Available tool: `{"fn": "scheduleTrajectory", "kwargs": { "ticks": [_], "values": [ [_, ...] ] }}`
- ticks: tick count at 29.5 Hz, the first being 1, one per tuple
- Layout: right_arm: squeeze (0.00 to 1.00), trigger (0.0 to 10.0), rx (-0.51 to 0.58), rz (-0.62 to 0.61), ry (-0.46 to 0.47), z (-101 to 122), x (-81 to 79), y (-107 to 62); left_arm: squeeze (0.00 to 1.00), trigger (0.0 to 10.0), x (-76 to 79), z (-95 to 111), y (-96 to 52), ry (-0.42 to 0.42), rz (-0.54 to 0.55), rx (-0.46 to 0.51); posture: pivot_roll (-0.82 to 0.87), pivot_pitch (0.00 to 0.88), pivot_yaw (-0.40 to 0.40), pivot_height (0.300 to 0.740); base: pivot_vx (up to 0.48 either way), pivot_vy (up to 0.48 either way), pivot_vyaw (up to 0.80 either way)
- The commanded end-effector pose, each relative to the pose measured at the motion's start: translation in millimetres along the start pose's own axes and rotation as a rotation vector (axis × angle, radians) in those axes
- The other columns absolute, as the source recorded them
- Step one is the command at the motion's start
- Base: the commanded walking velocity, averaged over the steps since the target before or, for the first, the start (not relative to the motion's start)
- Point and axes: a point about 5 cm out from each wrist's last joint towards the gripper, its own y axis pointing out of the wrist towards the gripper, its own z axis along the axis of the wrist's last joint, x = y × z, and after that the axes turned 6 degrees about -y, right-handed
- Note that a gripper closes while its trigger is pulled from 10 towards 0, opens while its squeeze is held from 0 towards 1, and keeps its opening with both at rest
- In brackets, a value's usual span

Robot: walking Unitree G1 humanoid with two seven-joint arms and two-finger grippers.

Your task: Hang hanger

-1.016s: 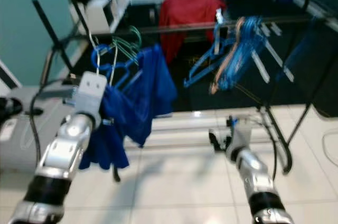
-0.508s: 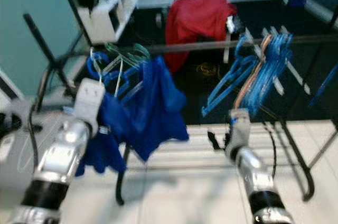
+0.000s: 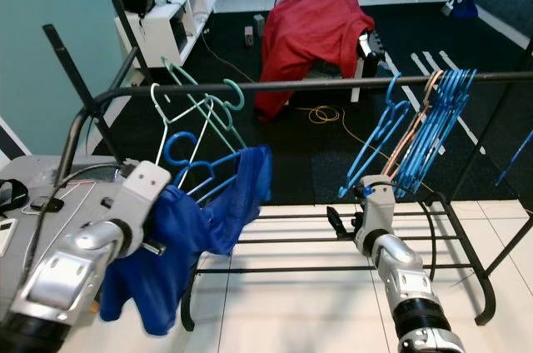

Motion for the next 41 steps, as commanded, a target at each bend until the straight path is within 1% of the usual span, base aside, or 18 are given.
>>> {"fn": "scheduleTrajectory", "kwargs": {
  "ticks": [1, 2, 7, 8, 11, 13, 15, 18, 22, 25, 26, 28, 29, 31, 32, 33, 34, 41],
  "values": [
    [0.00, 10.0, -0.020, 0.010, -0.004, -3.9, -2.8, -0.1, 0.00, 10.0, -4.1, 5.1, -3.9, -0.001, -0.003, 0.022, -0.06, 0.077, 0.063, 0.740, 0.000, 0.000, 0.00],
    [0.00, 10.0, -0.022, 0.012, -0.004, -4.2, -3.4, 0.0, 0.00, 10.0, -13.4, 4.2, -13.7, 0.088, -0.055, -0.025, -0.06, 0.081, 0.061, 0.740, 0.000, 0.000, 0.00],
    [0.00, 10.0, -0.023, 0.013, -0.004, -4.1, -3.5, 0.1, 0.00, 10.0, -15.6, 2.4, -17.4, 0.125, -0.079, -0.054, -0.06, 0.081, 0.061, 0.740, 0.000, 0.000, 0.00],
    [0.00, 10.0, -0.023, 0.012, -0.004, -3.9, -3.8, 0.2, 0.00, 10.0, -18.5, -3.5, -21.8, 0.201, -0.098, -0.117, -0.06, 0.082, 0.063, 0.740, 0.000, 0.000, 0.00],
    [0.00, 10.0, -0.022, 0.010, -0.004, -3.6, -4.0, 0.4, 0.00, 10.0, -17.7, -13.7, -26.5, 0.267, -0.138, -0.195, -0.06, 0.083, 0.062, 0.740, 0.000, 0.000, 0.00],
    [0.00, 10.0, -0.022, 0.006, -0.004, -3.2, -3.8, 0.4, 0.00, 10.0, -19.8, -36.0, -33.6, 0.366, -0.167, -0.341, -0.07, 0.084, 0.062, 0.740, 0.000, 0.000, 0.00],
    [0.00, 10.0, -0.023, 0.002, -0.004, -3.0, -2.4, -0.1, 0.00, 10.0, -26.9, -47.9, -35.5, 0.393, -0.128, -0.414, -0.07, 0.084, 0.062, 0.740, 0.000, 0.000, 0.00],
    [0.00, 10.0, -0.023, 0.000, -0.004, -2.9, -1.7, -0.3, 0.00, 10.0, -29.9, -49.8, -35.6, 0.398, -0.110, -0.427, -0.07, 0.085, 0.062, 0.740, 0.000, 0.000, 0.00],
    [0.00, 10.0, -0.022, -0.003, -0.004, -2.6, -0.6, -0.4, 0.00, 10.0, -40.3, -43.7, -31.4, 0.370, -0.008, -0.402, -0.07, 0.084, 0.061, 0.740, 0.000, 0.000, 0.00],
    [0.00, 10.0, -0.020, -0.003, -0.001, -2.0, -0.8, 0.0, 0.00, 10.0, -49.8, -9.7, -18.0, 0.236, 0.167, -0.184, -0.07, 0.084, 0.061, 0.740, 0.000, 0.000, 0.00],
    [0.00, 10.0, -0.020, -0.003, -0.001, -2.0, -0.8, 0.0, 0.00, 10.0, -49.8, -9.7, -18.0, 0.236, 0.167, -0.184, -0.07, 0.084, 0.061, 0.740, 0.000, 0.000, 0.00],
    [0.00, 10.0, -0.019, -0.003, -0.001, -1.9, -1.0, 0.1, 0.00, 10.0, -46.0, 10.9, -13.7, 0.122, 0.186, -0.047, -0.07, 0.084, 0.060, 0.740, 0.000, 0.000, 0.00],
    [0.00, 10.0, -0.019, -0.003, -0.001, -1.9, -1.0, 0.1, 0.00, 10.0, -46.0, 10.9, -13.7, 0.122, 0.186, -0.047, -0.07, 0.084, 0.060, 0.740, 0.000, 0.000, 0.00],
    [0.00, 10.0, -0.019, -0.005, -0.001, -1.6, -1.0, 0.3, 0.00, 10.0, -39.9, 22.0, -10.1, 0.009, 0.181, 0.046, -0.07, 0.083, 0.062, 0.740, 0.000, 0.000, 0.00],
    [0.00, 10.0, -0.019, -0.005, -0.001, -1.6, -1.0, 0.3, 0.00, 10.0, -39.9, 22.0, -10.1, 0.009, 0.181, 0.046, -0.07, 0.083, 0.062, 0.740, 0.000, 0.000, 0.00],
    [0.00, 10.0, -0.018, -0.008, -0.001, -1.3, -0.6, 0.3, 0.00, 10.0, -35.9, 22.9, -7.3, -0.066, 0.193, 0.060, -0.07, 0.084, 0.063, 0.740, 0.000, 0.000, 0.00],
    [0.00, 10.0, -0.017, -0.009, -0.001, -1.2, -0.5, 0.3, 0.00, 10.0, -34.8, 21.9, -6.5, -0.086, 0.200, 0.056, -0.07, 0.084, 0.063, 0.740, 0.000, 0.000, 0.00],
    [0.00, 10.0, -0.018, -0.013, -0.002, -1.1, -0.1, 0.3, 0.00, 10.0, -20.3, 20.7, -0.6, -0.125, 0.180, 0.047, -0.07, 0.085, 0.064, 0.740, 0.000, 0.000, 0.00]
  ]
}}
